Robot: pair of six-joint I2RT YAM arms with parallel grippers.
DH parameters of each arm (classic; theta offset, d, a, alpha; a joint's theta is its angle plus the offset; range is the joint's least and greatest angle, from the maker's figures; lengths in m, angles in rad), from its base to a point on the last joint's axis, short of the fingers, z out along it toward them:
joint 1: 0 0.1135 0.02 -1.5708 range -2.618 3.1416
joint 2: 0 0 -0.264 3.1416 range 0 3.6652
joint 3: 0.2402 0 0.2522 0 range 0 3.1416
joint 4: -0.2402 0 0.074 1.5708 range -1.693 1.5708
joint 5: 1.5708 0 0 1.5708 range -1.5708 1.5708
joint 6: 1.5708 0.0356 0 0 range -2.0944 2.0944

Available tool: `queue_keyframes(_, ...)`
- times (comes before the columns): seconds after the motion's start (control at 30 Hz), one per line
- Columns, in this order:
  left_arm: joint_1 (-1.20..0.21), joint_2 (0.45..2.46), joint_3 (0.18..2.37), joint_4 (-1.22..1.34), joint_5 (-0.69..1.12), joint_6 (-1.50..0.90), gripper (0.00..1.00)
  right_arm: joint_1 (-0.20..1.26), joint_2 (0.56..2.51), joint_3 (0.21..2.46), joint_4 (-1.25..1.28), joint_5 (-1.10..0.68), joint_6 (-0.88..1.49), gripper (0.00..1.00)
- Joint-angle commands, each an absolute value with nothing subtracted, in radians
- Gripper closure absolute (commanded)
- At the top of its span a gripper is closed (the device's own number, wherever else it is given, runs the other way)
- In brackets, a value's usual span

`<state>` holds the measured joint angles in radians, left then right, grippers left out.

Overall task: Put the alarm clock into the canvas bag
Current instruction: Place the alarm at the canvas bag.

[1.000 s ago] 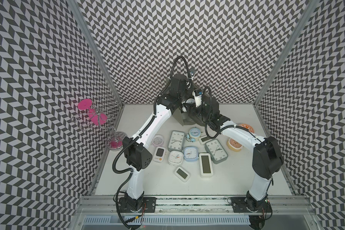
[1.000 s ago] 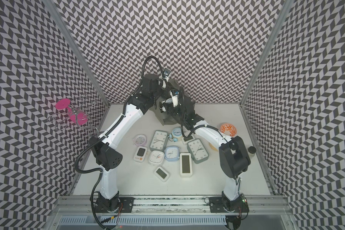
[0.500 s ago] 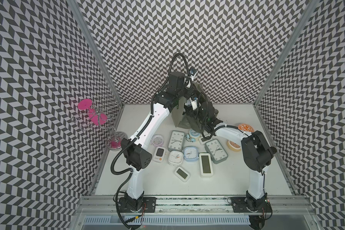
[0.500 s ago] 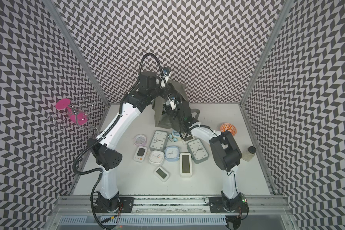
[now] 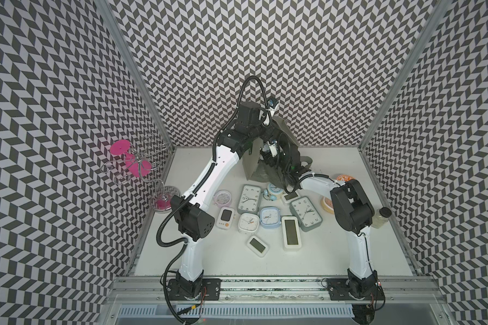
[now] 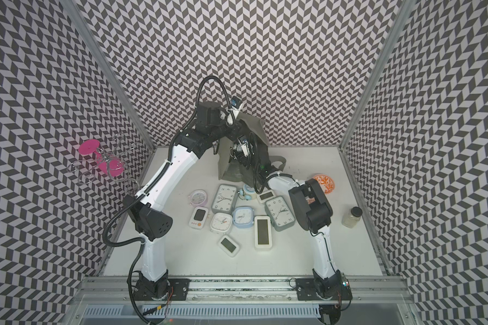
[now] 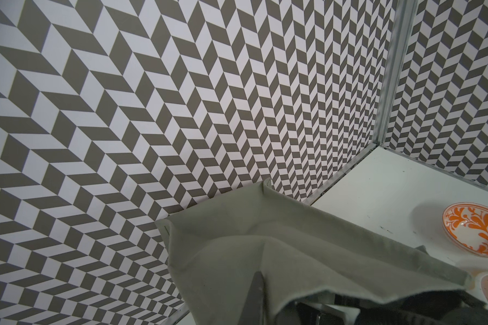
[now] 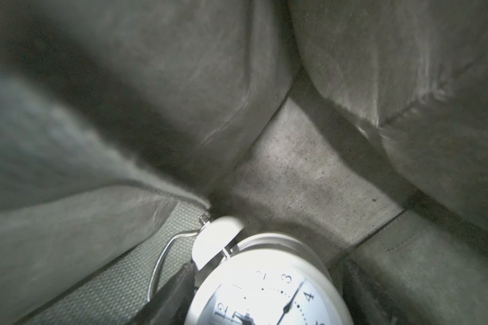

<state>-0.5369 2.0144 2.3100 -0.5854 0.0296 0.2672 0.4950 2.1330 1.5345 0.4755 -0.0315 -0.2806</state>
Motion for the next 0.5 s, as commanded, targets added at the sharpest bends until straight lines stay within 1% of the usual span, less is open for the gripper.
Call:
queue_keyframes(0.0, -0.535, 1.972, 2.337, -0.574, 0.087, 0.253, 1.0, 0.478, 2.166, 1.597, 0.545, -0.04, -0.283, 0.57)
queue_keyframes(0.17, -0.531, 1.947, 2.324, -0.572, 0.115, 0.253, 1.0, 0.47, 2.244, 1.711, 0.469, 0.02, -0.267, 0.57)
queue_keyframes(0.2, -0.53, 1.942, 2.323, -0.572, 0.118, 0.253, 1.0, 0.47, 2.255, 1.726, 0.459, 0.02, -0.269, 0.55)
queue_keyframes(0.23, -0.529, 1.939, 2.32, -0.572, 0.117, 0.254, 1.0, 0.471, 2.256, 1.726, 0.459, 0.018, -0.27, 0.52)
queue_keyframes(0.47, -0.503, 1.945, 2.319, -0.562, 0.091, 0.249, 1.0, 0.468, 2.218, 1.652, 0.497, 0.048, -0.269, 0.18)
